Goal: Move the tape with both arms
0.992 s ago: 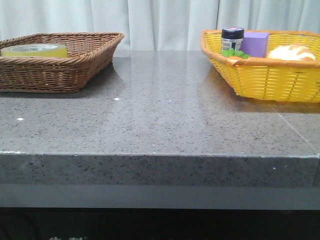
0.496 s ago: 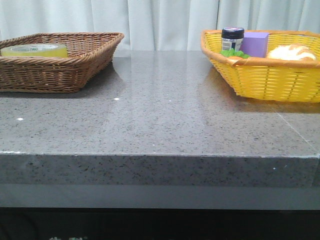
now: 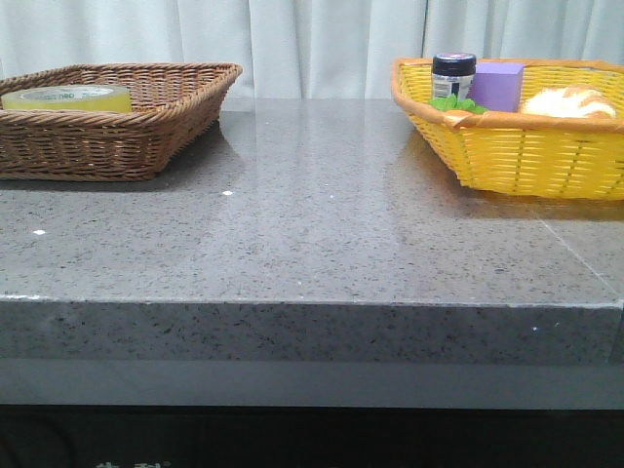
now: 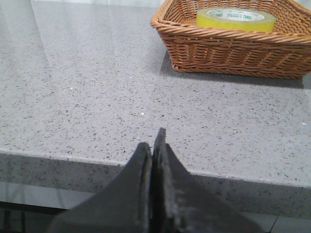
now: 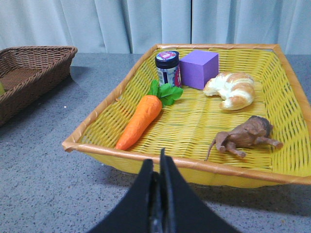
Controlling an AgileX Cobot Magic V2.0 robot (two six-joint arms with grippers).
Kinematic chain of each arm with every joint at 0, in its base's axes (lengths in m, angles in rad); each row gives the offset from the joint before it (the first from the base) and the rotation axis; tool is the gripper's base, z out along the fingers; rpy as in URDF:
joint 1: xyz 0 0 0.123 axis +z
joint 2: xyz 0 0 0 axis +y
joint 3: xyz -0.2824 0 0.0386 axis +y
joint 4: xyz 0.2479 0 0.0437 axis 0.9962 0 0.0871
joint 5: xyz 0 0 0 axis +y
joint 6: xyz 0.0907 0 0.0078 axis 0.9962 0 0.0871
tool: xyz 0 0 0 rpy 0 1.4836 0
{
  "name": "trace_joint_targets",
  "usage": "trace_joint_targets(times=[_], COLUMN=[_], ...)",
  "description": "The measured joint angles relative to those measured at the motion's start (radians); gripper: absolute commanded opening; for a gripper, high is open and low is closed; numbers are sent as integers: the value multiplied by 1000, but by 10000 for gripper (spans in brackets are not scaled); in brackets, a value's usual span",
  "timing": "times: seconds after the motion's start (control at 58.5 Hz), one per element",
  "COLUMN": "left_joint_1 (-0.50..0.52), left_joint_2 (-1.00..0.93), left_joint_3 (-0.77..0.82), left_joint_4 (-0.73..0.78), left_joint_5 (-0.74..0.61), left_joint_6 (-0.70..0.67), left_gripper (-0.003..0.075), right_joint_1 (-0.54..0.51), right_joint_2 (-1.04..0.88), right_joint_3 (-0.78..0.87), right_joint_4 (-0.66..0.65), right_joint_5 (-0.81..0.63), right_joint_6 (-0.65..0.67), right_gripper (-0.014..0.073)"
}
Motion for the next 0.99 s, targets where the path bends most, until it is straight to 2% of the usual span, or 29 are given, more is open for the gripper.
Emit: trace_joint_targets(times=[0.12, 0.257, 0.428, 0.633, 0.992], left_joint_1=[0, 0, 0, 0, 0], left_joint_2=[0, 0, 0, 0, 0], left_joint_3=[0, 0, 0, 0, 0], left_joint_4=[0, 0, 0, 0, 0], left_joint_5=[0, 0, 0, 0, -1], left_joint_6=[0, 0, 0, 0, 0], left_gripper=[-20, -20, -20, -20, -20], right_joint_1=[-6, -59, -130, -159, -162], right_joint_2=[-4, -34, -178, -332, -340], right_joint_3=[13, 78, 238, 375, 394], right_joint_4=[-9, -9, -11, 15, 30], right_joint_5=[-7, -63, -141, -148, -94], right_joint_6=[0, 0, -67, -81, -86], right_gripper=[-68, -68, -68, -68, -68])
